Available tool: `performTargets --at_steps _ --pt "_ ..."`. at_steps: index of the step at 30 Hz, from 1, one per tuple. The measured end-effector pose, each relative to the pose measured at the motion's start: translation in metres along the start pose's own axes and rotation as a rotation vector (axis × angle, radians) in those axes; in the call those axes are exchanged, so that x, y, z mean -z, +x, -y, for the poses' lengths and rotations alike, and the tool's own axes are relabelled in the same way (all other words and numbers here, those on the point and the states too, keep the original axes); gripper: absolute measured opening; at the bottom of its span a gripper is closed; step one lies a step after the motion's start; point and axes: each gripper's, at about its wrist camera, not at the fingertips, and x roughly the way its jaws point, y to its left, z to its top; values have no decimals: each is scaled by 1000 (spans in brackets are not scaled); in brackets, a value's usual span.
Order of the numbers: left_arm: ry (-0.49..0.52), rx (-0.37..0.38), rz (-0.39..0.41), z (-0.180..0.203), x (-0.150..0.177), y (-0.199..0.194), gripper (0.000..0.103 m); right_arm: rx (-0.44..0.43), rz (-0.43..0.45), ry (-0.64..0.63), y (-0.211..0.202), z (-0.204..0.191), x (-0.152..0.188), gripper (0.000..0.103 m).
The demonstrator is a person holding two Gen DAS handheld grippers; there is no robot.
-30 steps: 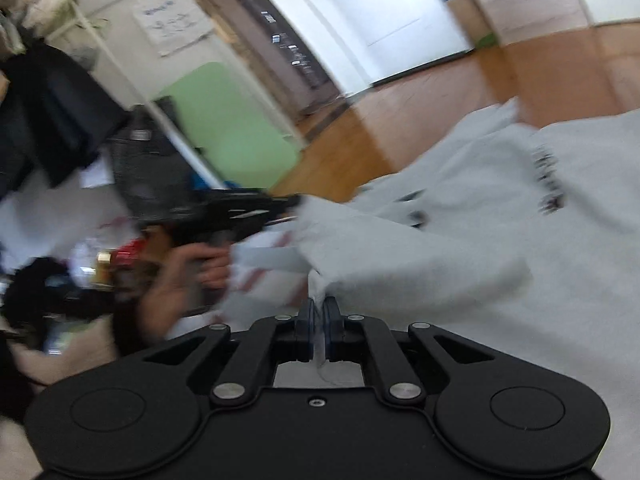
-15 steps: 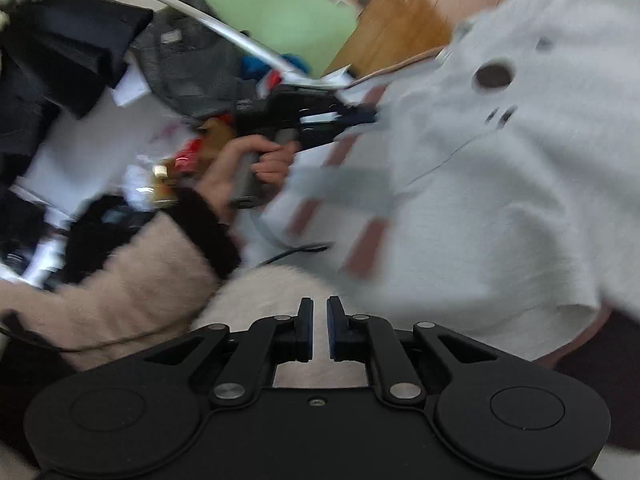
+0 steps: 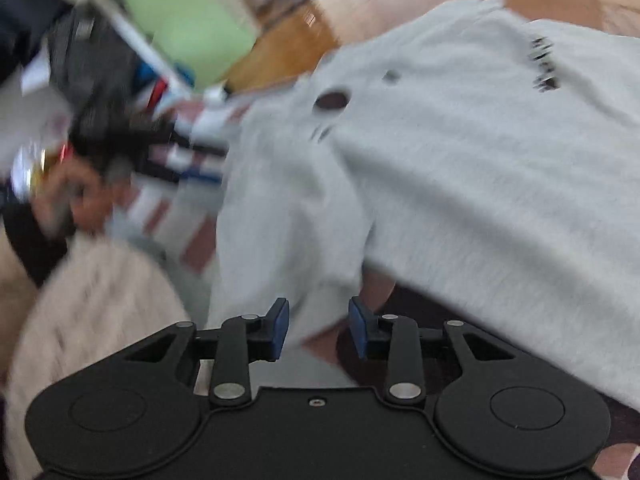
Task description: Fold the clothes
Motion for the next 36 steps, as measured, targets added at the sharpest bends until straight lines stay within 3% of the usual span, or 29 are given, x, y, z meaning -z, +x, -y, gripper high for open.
performTargets --at_steps 3,5,10,13,15,18,20,21,23,25,28,30,32,33,36 --pt "7 -74 -8 2 7 0 62 2 36 -26 -2 1 -1 39" --pt "42 -55 17 7 14 -6 61 18 44 -45 -7 7 -3 39" --pt "269 29 103 53 52 -13 61 72 32 -129 -23 21 -7 39" --pt "371 48 108 83 83 3 56 62 9 -216 -26 22 -3 39" --pt "448 45 97 98 107 15 46 48 1 -257 -23 18 1 39" --pt "541 42 74 117 137 28 44 23 -4 -303 -16 11 7 39" --pt "572 13 73 125 151 33 49 7 -4 -330 -12 6 10 38" --pt "575 -13 72 127 155 34 56 8 6 -332 -10 6 8 38" --pt "574 -61 48 127 161 38 64 49 30 -309 -4 7 0 42" --pt "588 -66 56 121 166 42 69 101 51 -270 3 11 -9 44" --pt "554 -45 121 112 174 41 71 111 47 -278 10 15 -15 44" --pt "520 -55 147 111 176 40 65 121 49 -304 10 11 -12 44" --pt "481 -95 182 108 177 37 41 87 50 -310 6 8 -8 44" --pt "471 -124 187 108 176 36 24 64 49 -311 5 7 -7 44" --pt "370 -131 155 97 163 33 3 26 40 -326 10 3 -9 44"
